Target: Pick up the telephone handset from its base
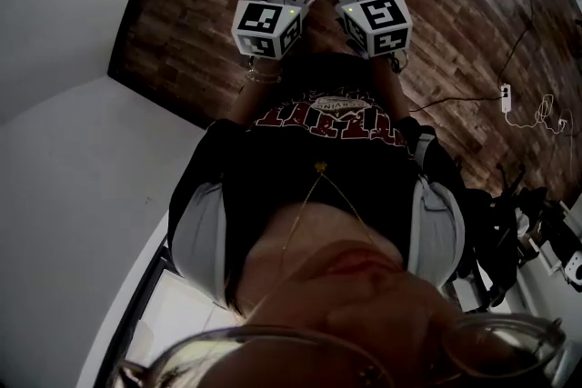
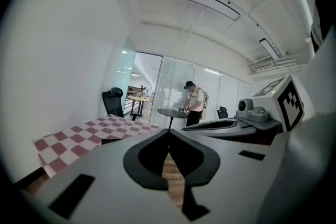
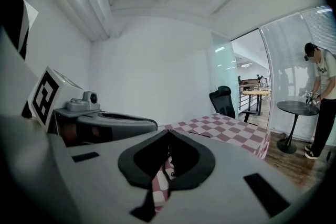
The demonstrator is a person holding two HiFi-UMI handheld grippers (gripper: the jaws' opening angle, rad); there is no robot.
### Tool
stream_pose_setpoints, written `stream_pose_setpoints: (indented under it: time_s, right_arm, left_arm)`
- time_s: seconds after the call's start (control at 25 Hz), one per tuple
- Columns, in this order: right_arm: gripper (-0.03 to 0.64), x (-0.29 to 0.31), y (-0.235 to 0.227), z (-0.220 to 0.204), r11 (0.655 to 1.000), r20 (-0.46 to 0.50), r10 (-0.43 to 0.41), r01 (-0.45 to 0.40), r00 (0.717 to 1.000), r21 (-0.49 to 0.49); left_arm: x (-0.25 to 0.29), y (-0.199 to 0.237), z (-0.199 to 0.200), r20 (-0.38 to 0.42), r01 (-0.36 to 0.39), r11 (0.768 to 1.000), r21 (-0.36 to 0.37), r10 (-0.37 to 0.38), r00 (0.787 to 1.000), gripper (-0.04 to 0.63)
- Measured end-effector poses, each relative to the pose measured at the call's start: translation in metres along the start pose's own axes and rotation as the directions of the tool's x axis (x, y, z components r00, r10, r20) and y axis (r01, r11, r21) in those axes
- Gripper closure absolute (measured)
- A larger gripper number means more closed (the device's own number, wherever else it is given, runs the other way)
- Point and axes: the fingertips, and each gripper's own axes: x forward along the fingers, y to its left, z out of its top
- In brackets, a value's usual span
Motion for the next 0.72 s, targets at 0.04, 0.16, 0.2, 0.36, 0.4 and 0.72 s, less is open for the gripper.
stream_pose_setpoints:
  time_s: [0.04,0.16,0.2,0.36,0.4,0.72]
  right_arm:
    - [0.600,0.005,-0.003,0.001,1.000,-0.001,-0.008,0.008,1.000,0.004]
    - [0.600,0.018,-0.012,0.004,0.999,-0.002,-0.036,0.036,0.999,0.013]
    - [0.600,0.022,-0.014,0.005,0.999,-0.001,-0.044,0.044,0.999,0.015]
    - [0.600,0.038,-0.020,0.008,0.997,-0.001,-0.068,0.068,0.998,0.023]
    - [0.600,0.042,-0.022,0.008,0.997,-0.002,-0.073,0.073,0.997,0.026]
    - [0.600,0.067,-0.026,0.009,0.992,-0.010,-0.114,0.115,0.993,0.043]
  left_arm:
    - [0.004,0.004,0.001,-0.003,0.008,1.000,0.000,-0.008,1.000,0.584]
    - [0.015,0.014,0.006,-0.016,0.037,0.999,0.012,-0.037,0.999,0.584]
    - [0.018,0.018,0.008,-0.019,0.047,0.999,0.016,-0.046,0.999,0.584]
    - [0.029,0.033,0.010,-0.026,0.078,0.997,0.023,-0.077,0.997,0.584]
    - [0.031,0.036,0.011,-0.028,0.084,0.996,0.025,-0.083,0.996,0.584]
    - [0.040,0.062,0.013,-0.046,0.120,0.992,0.026,-0.118,0.992,0.584]
